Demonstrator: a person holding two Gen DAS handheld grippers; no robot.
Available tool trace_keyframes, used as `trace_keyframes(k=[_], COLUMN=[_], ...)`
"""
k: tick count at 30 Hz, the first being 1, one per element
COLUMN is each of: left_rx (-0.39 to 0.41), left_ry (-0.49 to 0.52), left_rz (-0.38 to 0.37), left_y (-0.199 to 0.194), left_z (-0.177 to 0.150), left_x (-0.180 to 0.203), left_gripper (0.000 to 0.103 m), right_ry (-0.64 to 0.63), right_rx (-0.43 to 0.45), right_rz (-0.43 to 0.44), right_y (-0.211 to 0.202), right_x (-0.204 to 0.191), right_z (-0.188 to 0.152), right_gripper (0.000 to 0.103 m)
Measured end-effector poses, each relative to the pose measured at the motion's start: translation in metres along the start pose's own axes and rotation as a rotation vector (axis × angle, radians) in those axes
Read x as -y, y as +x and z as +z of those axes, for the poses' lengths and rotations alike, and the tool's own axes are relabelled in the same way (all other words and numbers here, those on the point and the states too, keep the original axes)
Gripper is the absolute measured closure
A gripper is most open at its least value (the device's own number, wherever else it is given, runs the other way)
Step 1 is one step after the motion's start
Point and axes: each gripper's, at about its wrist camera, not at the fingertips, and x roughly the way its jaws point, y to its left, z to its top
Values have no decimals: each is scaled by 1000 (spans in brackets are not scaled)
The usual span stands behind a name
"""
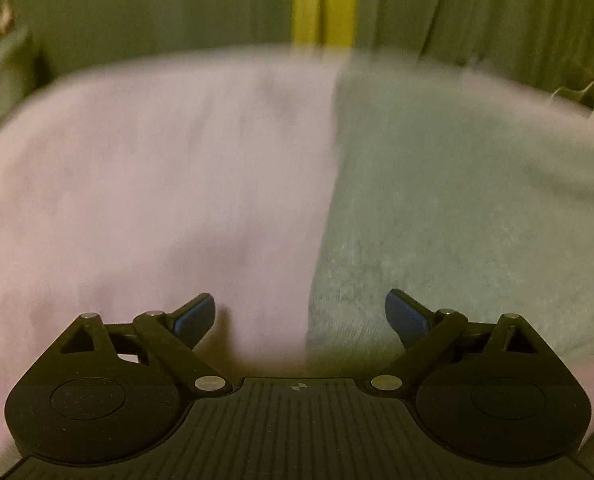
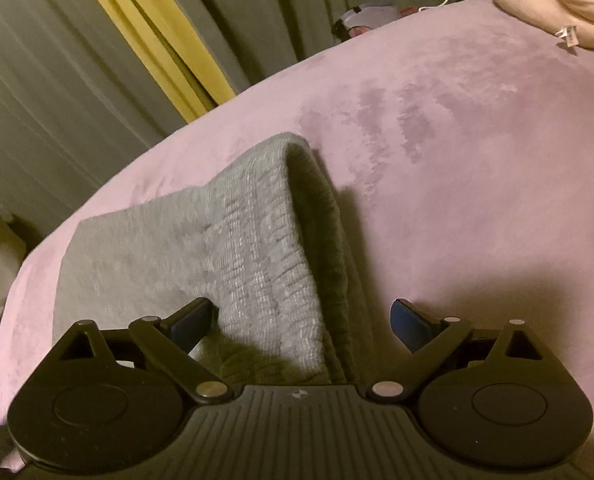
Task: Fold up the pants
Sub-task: 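Grasp the folded bundle end again with the right gripper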
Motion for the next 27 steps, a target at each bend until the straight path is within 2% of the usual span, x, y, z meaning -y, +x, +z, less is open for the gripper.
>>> trace_keyframes(k=[2,3,7,10,14,17,19,20,21,22,23,25,27], left_rx=[-6,12,100,166,207,192,183,164,127,86,57,35,30], left_ry=[-122,-170,-271,-240,-103,-27,2,9,11,8,-12,-110,-146], left_rz=[-44,-35,-64,-113,-92,-89,-128,-105,-47,-1,-2,-56,-75], left_y=[-4,-10,-33,-46,-40,-14,4,18,32,48,60,66,59], left_z=[7,8,11,22,54,79,87,92,95,97,97,96,95], left_x=[-20,-29,-49,-39,-4,20,32,35,37,36,32,18,11], left_gripper=[6,7,9,8,8,8,8,7,6,1,0,0,0], right_ry=[-4,-2,31,58,68,69,64,62,62,63,62,47,35], right_rx=[-12,-10,-7,-15,-19,-19,-24,-28,-36,-40,-48,-47,-42], right_rz=[-5,-9,15,24,27,30,35,34,33,33,39,31,26], right_y=[2,1,2,7,10,11,13,15,17,18,20,23,23], right_x=[-1,-1,3,6,6,7,7,7,7,8,8,5,4], right_z=[-1,-1,0,2,1,-1,-2,-2,-2,-2,-2,-3,-4], right_gripper=[4,4,4,4,4,4,4,4,4,4,4,4,4])
